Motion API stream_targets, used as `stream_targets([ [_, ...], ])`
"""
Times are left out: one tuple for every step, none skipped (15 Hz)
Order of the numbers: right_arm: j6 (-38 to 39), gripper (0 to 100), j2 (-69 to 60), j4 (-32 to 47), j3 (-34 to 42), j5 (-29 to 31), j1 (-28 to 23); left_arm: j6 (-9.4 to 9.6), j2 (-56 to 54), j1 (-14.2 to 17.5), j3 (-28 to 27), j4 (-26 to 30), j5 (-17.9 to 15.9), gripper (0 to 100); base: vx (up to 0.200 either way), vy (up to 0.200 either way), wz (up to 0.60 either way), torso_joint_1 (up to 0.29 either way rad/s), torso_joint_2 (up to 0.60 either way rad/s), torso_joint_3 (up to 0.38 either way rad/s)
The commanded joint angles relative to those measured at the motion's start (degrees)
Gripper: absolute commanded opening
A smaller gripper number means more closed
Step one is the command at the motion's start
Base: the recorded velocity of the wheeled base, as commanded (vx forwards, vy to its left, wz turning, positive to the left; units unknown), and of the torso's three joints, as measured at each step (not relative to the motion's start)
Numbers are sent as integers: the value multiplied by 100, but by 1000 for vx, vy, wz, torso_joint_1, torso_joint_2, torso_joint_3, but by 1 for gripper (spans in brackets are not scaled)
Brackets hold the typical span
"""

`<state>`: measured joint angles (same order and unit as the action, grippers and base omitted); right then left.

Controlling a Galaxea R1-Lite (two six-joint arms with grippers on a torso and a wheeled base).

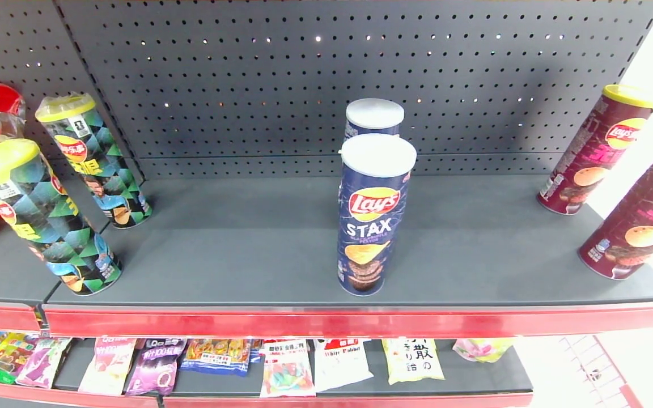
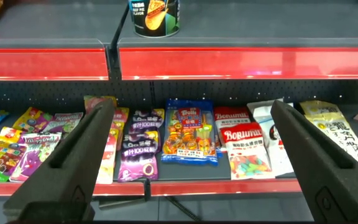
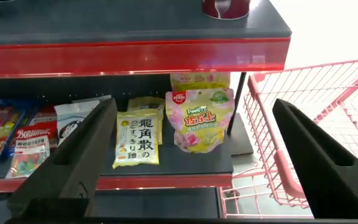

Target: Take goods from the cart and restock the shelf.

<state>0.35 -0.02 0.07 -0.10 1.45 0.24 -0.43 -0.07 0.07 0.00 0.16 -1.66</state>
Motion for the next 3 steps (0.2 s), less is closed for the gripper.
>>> stream_targets([
  [0, 100, 2, 1, 1, -4, 2, -10, 7, 1, 0, 2, -1, 100, 0, 0, 0, 0, 0, 0],
  [0, 100, 2, 1, 1, 4, 2, -1, 7, 1, 0, 2, -1, 100, 0, 0, 0, 0, 0, 0],
  [0, 100, 2, 1, 1, 4, 2, -1, 7, 1, 0, 2, -1, 100, 0, 0, 0, 0, 0, 0],
])
